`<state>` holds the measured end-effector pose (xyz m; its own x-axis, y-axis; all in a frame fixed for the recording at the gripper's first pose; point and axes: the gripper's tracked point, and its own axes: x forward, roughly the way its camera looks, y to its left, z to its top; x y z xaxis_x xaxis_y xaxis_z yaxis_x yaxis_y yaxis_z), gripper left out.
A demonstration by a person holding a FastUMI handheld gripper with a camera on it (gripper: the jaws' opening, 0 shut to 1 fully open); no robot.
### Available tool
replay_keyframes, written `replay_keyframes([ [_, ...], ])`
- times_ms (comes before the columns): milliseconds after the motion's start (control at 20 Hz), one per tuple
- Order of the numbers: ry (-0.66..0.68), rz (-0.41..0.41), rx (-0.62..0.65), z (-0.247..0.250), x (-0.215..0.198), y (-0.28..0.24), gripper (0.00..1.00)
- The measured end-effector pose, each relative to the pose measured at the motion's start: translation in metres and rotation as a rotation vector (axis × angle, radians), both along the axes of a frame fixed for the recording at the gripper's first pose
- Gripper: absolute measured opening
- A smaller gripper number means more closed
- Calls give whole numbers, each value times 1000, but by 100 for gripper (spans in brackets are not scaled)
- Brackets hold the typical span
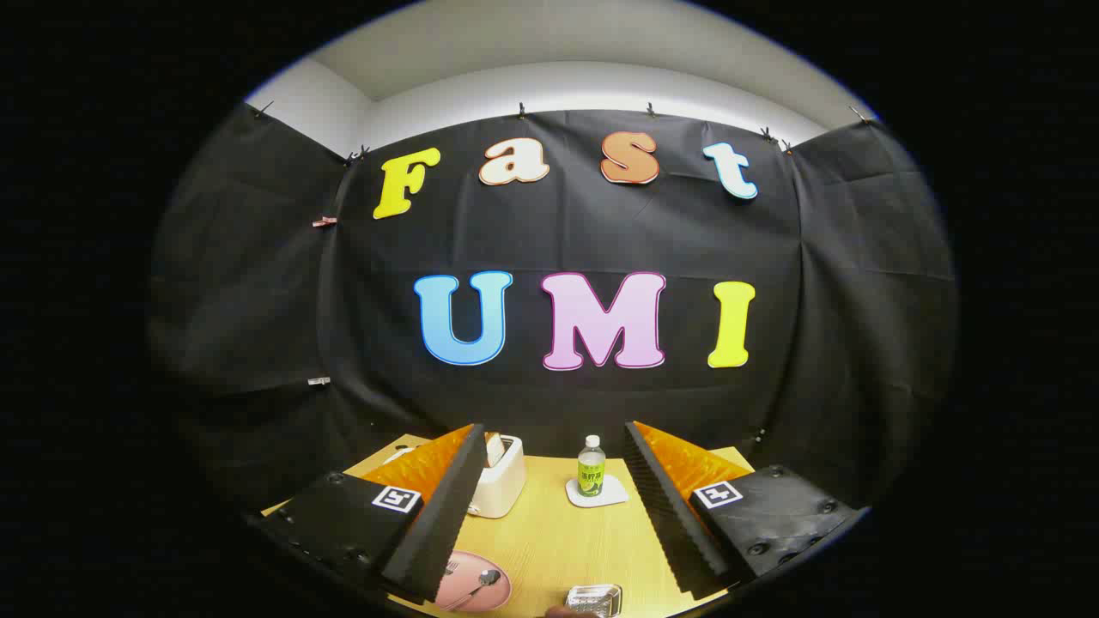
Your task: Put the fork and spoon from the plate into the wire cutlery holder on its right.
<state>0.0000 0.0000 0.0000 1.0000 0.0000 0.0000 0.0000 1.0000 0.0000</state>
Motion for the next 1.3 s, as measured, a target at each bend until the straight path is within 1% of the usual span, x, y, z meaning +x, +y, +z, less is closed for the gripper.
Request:
replay_keyframes([
  [550, 42, -56, 6, -15, 4, -19, 99],
  [950, 75, -58, 14, -29, 5, -13, 99],
  [1150, 136, -71, 25, -48, 8, -4, 99],
  [1300, 205, -65, 13, -74, 9, 10, 99],
])
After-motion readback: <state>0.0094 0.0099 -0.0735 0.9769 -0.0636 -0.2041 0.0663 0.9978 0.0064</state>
